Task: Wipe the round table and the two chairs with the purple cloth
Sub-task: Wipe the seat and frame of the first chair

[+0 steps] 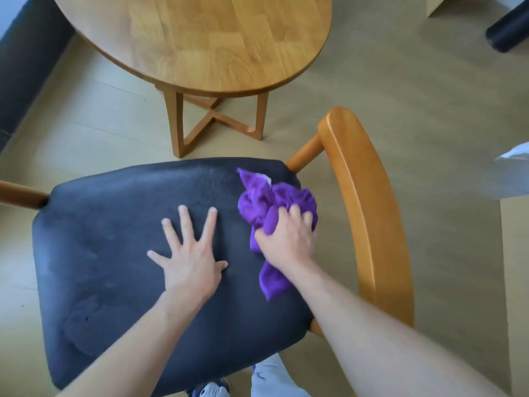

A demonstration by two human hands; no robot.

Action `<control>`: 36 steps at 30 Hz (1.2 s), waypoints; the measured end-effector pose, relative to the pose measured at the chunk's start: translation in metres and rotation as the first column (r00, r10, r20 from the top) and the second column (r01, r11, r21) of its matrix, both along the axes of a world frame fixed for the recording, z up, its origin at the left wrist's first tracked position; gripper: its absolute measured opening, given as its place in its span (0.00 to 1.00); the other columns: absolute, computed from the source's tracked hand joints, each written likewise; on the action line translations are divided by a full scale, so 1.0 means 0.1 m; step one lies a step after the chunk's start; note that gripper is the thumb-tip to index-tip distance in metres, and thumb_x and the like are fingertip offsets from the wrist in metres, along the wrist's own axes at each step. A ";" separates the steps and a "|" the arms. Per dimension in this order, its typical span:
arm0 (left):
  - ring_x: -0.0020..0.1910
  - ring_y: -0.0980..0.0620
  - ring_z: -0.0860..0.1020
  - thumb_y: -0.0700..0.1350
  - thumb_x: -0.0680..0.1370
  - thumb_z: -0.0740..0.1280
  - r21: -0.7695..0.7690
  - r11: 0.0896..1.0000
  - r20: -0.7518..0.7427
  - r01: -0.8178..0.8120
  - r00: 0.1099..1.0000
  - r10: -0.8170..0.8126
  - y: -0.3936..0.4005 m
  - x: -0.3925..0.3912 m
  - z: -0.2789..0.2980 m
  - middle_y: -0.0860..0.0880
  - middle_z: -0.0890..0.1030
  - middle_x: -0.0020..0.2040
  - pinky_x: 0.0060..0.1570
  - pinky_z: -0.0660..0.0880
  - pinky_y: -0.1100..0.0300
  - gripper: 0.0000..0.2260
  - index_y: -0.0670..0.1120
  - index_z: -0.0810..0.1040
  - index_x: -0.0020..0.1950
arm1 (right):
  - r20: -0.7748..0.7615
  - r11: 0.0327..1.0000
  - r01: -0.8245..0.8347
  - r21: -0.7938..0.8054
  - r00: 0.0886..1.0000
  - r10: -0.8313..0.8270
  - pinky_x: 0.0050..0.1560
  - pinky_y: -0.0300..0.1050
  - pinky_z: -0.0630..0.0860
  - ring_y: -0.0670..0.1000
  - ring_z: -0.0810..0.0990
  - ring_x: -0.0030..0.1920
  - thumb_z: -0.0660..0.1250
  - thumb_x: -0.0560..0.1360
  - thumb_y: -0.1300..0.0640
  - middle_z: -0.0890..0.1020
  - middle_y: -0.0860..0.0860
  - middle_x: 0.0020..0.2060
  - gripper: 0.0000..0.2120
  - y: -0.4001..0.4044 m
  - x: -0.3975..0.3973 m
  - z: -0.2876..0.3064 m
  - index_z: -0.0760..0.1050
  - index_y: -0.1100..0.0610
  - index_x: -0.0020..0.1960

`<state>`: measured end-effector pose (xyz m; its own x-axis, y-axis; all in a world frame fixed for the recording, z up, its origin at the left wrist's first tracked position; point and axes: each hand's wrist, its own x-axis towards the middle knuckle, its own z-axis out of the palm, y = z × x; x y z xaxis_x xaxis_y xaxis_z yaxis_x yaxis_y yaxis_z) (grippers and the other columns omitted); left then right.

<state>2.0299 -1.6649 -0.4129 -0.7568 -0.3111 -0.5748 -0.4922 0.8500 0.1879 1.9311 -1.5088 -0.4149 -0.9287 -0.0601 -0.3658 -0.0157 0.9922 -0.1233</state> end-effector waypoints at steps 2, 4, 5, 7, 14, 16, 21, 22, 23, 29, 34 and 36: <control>0.80 0.33 0.36 0.56 0.79 0.67 0.046 0.996 0.006 0.076 0.997 -0.077 0.16 0.03 0.01 0.45 0.30 0.80 0.67 0.62 0.24 0.45 0.60 0.34 0.81 | 0.108 0.999 -0.010 0.031 0.994 0.007 0.58 0.60 0.74 0.59 0.71 0.61 0.63 0.67 0.37 0.75 0.50 0.58 0.22 0.10 0.25 0.08 0.75 0.50 0.54; 0.78 0.33 0.32 0.60 0.76 0.68 0.093 0.992 0.071 0.083 0.993 -0.090 0.29 0.02 0.03 0.45 0.26 0.78 0.69 0.59 0.24 0.49 0.60 0.32 0.80 | 0.139 1.000 0.016 0.012 0.990 -0.017 0.57 0.59 0.75 0.58 0.72 0.61 0.64 0.67 0.37 0.75 0.50 0.57 0.20 0.15 0.31 0.14 0.74 0.49 0.51; 0.78 0.32 0.30 0.65 0.73 0.70 0.099 0.992 0.102 0.080 0.991 -0.090 0.33 0.01 0.03 0.44 0.23 0.77 0.69 0.58 0.24 0.54 0.60 0.29 0.79 | 0.106 0.999 0.047 -0.022 0.993 -0.044 0.59 0.59 0.75 0.58 0.73 0.61 0.65 0.67 0.38 0.75 0.50 0.58 0.20 0.16 0.24 0.17 0.74 0.49 0.51; 0.76 0.30 0.28 0.71 0.66 0.73 0.059 0.993 0.137 0.106 0.984 -0.113 0.37 0.00 0.01 0.42 0.20 0.74 0.68 0.57 0.24 0.64 0.58 0.21 0.74 | -0.002 0.990 0.101 -0.095 0.995 -0.101 0.63 0.60 0.73 0.59 0.72 0.62 0.67 0.67 0.41 0.74 0.51 0.59 0.22 0.10 -0.07 0.16 0.74 0.51 0.56; 0.75 0.27 0.29 0.71 0.60 0.77 -0.018 0.994 0.146 0.108 0.984 -0.104 0.41 0.00 -0.14 0.39 0.19 0.73 0.66 0.58 0.21 0.72 0.56 0.15 0.69 | -0.011 0.988 0.065 -0.140 0.998 -0.067 0.60 0.60 0.74 0.62 0.70 0.57 0.70 0.70 0.44 0.70 0.53 0.60 0.21 0.05 -0.33 -0.02 0.71 0.52 0.59; 0.75 0.27 0.29 0.71 0.61 0.77 -0.008 0.994 0.154 0.111 0.982 -0.108 0.41 0.00 -0.11 0.39 0.19 0.74 0.66 0.58 0.21 0.70 0.56 0.20 0.74 | 0.034 0.999 0.005 -0.043 0.999 -0.003 0.59 0.60 0.75 0.62 0.70 0.58 0.70 0.69 0.43 0.69 0.53 0.62 0.22 0.21 0.05 0.02 0.72 0.51 0.59; 0.76 0.28 0.30 0.71 0.63 0.76 -0.003 0.993 0.164 0.116 0.980 -0.114 0.41 0.01 0.00 0.40 0.22 0.75 0.67 0.59 0.22 0.67 0.57 0.26 0.78 | 0.186 0.998 0.059 -0.030 0.981 -0.053 0.57 0.56 0.77 0.58 0.70 0.61 0.70 0.69 0.41 0.70 0.51 0.60 0.20 0.36 0.43 0.17 0.71 0.50 0.55; 0.76 0.29 0.30 0.71 0.63 0.76 -0.008 0.993 0.155 0.115 0.982 -0.112 0.41 0.01 0.01 0.40 0.22 0.75 0.68 0.59 0.23 0.67 0.57 0.26 0.78 | 0.146 0.990 0.110 -0.083 0.984 -0.097 0.57 0.55 0.76 0.58 0.71 0.60 0.69 0.69 0.42 0.71 0.51 0.59 0.20 0.34 0.37 0.19 0.71 0.51 0.55; 0.77 0.29 0.29 0.70 0.63 0.77 -0.010 0.994 0.142 0.111 0.984 -0.109 0.41 0.01 0.00 0.41 0.22 0.76 0.68 0.58 0.23 0.67 0.57 0.26 0.78 | 0.085 0.980 0.145 -0.136 0.987 -0.134 0.57 0.54 0.75 0.57 0.72 0.59 0.69 0.69 0.42 0.71 0.51 0.58 0.21 0.31 0.29 0.21 0.71 0.51 0.56; 0.77 0.33 0.29 0.71 0.64 0.75 -0.012 0.993 0.077 0.113 0.991 -0.112 0.40 0.12 -0.09 0.44 0.23 0.77 0.70 0.54 0.23 0.64 0.58 0.28 0.79 | 0.072 0.982 0.112 -0.151 0.992 -0.102 0.59 0.55 0.73 0.60 0.71 0.61 0.70 0.72 0.43 0.72 0.53 0.60 0.19 0.21 0.02 0.18 0.71 0.52 0.58; 0.78 0.34 0.30 0.72 0.68 0.71 -0.020 0.990 0.033 0.137 0.990 -0.136 0.36 0.25 -0.12 0.45 0.26 0.79 0.71 0.51 0.25 0.59 0.58 0.30 0.80 | 0.305 0.986 0.165 0.040 0.937 -0.169 0.63 0.59 0.74 0.61 0.70 0.65 0.69 0.72 0.40 0.72 0.54 0.65 0.24 0.45 0.82 0.25 0.71 0.51 0.63; 0.79 0.35 0.31 0.74 0.69 0.68 -0.034 0.987 0.022 0.160 0.987 -0.159 0.35 0.32 -0.10 0.44 0.28 0.80 0.72 0.52 0.26 0.57 0.57 0.31 0.80 | 0.391 0.974 0.221 0.048 0.893 -0.222 0.62 0.57 0.75 0.60 0.72 0.64 0.70 0.72 0.40 0.73 0.54 0.64 0.23 0.50 0.96 0.29 0.72 0.50 0.62</control>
<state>2.0615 -1.6294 -0.4233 -0.7873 -0.2080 -0.5804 -0.3532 0.9238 0.1481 2.0271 -1.4589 -0.3855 -0.6995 0.1314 -0.7025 0.2532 0.9648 -0.0716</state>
